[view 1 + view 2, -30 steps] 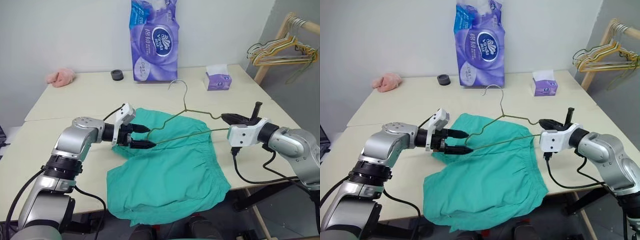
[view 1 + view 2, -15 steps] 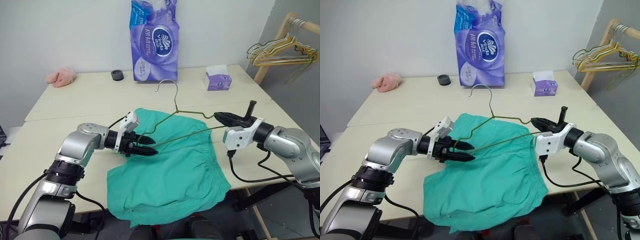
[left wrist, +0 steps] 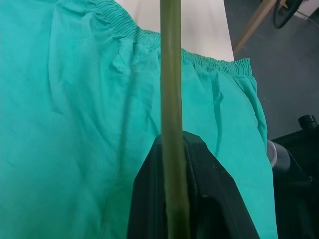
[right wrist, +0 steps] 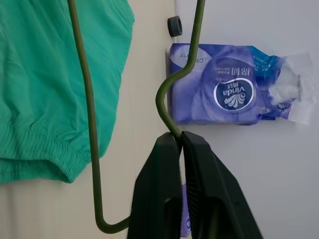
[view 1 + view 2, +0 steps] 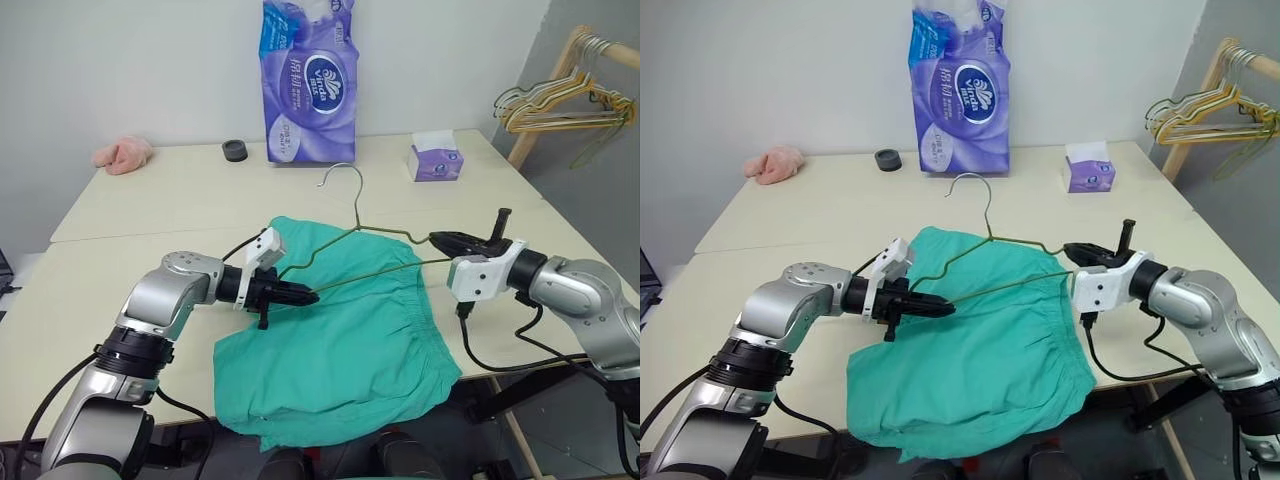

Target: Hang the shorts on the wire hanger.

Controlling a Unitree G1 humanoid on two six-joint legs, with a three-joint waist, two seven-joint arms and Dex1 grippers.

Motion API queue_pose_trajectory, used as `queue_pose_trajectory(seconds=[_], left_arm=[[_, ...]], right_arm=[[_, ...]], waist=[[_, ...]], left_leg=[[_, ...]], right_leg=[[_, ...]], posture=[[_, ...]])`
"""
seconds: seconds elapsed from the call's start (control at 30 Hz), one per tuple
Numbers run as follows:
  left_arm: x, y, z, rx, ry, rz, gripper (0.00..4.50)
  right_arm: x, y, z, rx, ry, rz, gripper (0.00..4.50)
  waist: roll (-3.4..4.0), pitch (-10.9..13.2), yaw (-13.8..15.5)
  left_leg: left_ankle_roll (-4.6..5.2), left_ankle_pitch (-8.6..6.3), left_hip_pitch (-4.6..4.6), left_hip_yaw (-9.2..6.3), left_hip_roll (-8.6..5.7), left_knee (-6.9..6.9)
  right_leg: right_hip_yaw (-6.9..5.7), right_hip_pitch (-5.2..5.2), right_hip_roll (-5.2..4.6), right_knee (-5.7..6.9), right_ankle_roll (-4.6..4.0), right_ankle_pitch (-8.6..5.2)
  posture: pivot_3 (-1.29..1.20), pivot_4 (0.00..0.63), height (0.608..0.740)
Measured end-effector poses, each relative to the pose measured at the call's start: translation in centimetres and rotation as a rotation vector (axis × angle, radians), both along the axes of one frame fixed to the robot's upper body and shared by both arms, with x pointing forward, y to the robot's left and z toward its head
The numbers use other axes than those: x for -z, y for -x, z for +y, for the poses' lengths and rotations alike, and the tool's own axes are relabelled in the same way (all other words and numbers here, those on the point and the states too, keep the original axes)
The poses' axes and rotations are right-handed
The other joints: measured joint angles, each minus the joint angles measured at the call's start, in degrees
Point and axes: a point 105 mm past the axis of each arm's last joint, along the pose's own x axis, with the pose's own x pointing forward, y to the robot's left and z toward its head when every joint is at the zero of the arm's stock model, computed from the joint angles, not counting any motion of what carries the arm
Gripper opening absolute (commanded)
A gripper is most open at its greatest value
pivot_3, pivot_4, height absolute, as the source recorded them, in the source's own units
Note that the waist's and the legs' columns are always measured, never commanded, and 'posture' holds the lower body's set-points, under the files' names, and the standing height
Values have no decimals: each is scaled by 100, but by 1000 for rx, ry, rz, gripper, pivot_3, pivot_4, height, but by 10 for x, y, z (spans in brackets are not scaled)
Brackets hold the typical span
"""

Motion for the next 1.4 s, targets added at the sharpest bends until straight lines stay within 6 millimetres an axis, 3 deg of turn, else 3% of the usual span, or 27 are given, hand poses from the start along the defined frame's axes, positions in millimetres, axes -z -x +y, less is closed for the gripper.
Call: queue_pose_trajectory(seconds=[0.2,0.3,0.47,0.57,0.73,1.13,1.23,1.4], left_arm=[[0,-3,1,-7,-19,-38,0],[3,-2,3,5,-46,-71,0],[13,3,8,85,-146,-156,0],[10,5,7,128,-162,-198,0],[2,5,-1,184,-158,-257,0],[-5,12,-10,255,-154,-324,0],[-2,13,-10,257,-157,-323,0],[-1,14,-9,258,-165,-326,0]], right_arm=[[5,15,1,-67,38,65,3326],[4,24,-7,-25,-88,203,3326],[-15,19,-28,174,-361,441,3326],[-9,23,-29,238,-387,607,3326],[4,34,-9,219,-358,828,3326],[35,31,5,273,-300,1022,3326],[41,32,5,284,-290,1051,2794],[43,32,6,287,-280,1066,1114]], waist=[[0,0,2],[0,-1,11],[3,-2,7],[7,-5,9],[6,-5,7],[6,-6,9],[6,-6,10],[6,-6,12]], left_leg=[[0,0,0,-1,0,0],[0,0,0,-3,0,0],[0,0,5,-3,2,3],[1,1,6,-3,4,2],[1,1,2,-2,4,2],[1,0,-2,-3,3,2],[1,1,-3,-3,3,2],[1,1,-2,-3,3,2]], right_leg=[[-1,1,0,-1,0,0],[-1,3,-1,-1,0,0],[-1,5,-3,0,-8,5],[-4,6,-3,0,-8,6],[-4,5,-3,-6,-7,5],[-6,0,-4,-5,-6,6],[-6,-1,-4,-5,-6,6],[-8,0,-4,-4,-6,6]], posture=[[-161,45,740],[-164,46,740],[-174,44,740],[-174,41,740],[-166,38,740],[-151,39,740],[-151,39,740],[-147,39,740]])
